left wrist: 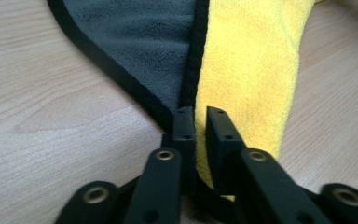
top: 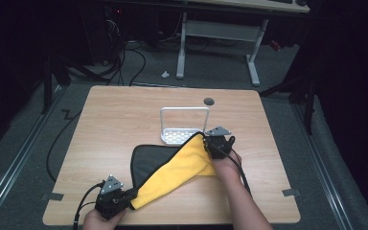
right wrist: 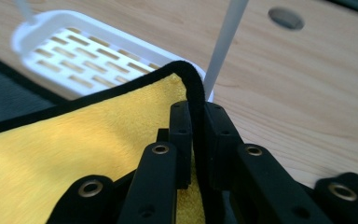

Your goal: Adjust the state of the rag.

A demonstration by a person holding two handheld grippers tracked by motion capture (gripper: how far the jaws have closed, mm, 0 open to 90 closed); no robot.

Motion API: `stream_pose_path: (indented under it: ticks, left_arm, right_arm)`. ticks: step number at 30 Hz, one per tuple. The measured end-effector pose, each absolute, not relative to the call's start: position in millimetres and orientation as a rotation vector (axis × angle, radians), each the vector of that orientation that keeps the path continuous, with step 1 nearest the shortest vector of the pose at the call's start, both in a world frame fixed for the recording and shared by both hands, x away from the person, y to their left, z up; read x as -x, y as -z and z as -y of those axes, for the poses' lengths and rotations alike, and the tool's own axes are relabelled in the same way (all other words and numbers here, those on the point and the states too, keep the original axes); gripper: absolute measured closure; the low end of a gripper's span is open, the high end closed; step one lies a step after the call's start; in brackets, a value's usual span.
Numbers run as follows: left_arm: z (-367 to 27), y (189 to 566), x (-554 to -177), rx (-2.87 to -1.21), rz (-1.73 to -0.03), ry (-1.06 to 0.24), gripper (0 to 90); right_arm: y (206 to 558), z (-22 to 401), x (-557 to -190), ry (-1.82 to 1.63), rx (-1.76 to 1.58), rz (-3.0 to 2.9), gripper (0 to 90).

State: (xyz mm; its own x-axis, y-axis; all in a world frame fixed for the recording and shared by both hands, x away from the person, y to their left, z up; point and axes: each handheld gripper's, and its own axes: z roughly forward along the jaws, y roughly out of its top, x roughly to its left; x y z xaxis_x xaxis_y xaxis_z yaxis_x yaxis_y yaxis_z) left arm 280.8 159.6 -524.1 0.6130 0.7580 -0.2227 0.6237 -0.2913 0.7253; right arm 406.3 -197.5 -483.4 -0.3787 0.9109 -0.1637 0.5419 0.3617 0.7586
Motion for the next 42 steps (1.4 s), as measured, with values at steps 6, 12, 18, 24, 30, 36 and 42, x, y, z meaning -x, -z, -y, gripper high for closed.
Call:
stream_pose_path:
  ticks: [6, 12, 18, 24, 30, 36, 42]
  left_arm:
    - [-164, 517, -279, -1.982, -1.099, -0.235, 87.3]
    - [-171, 513, -267, -1.921, -1.098, -0.219, 87.2]
    - [-169, 518, -248, -1.937, -1.087, -0.164, 85.1]
    - [-179, 514, -244, -1.877, -1.112, -0.135, 72.6]
    - [-181, 509, -271, -1.898, -1.104, -0.15, 70.1]
    - [-155, 523, -329, -2.076, -1.067, -0.108, 73.3]
    - [-145, 524, -355, -2.094, -1.086, -0.2, 77.2]
  right_arm:
    - [460, 231, -320, -1.024, -1.206, -1.988, 82.7]
    - [475, 265, -243, -1.048, -1.249, -1.984, 80.9]
    - [495, 290, -207, -1.031, -1.344, -1.978, 74.5]
    - [489, 312, -188, -1.018, -1.401, -1.895, 69.4]
    - [494, 306, -214, -0.974, -1.39, -1.939, 70.0]
    - [509, 298, -259, -0.881, -1.427, -2.048, 77.2]
    - [520, 291, -298, -0.811, -1.431, -2.136, 80.2]
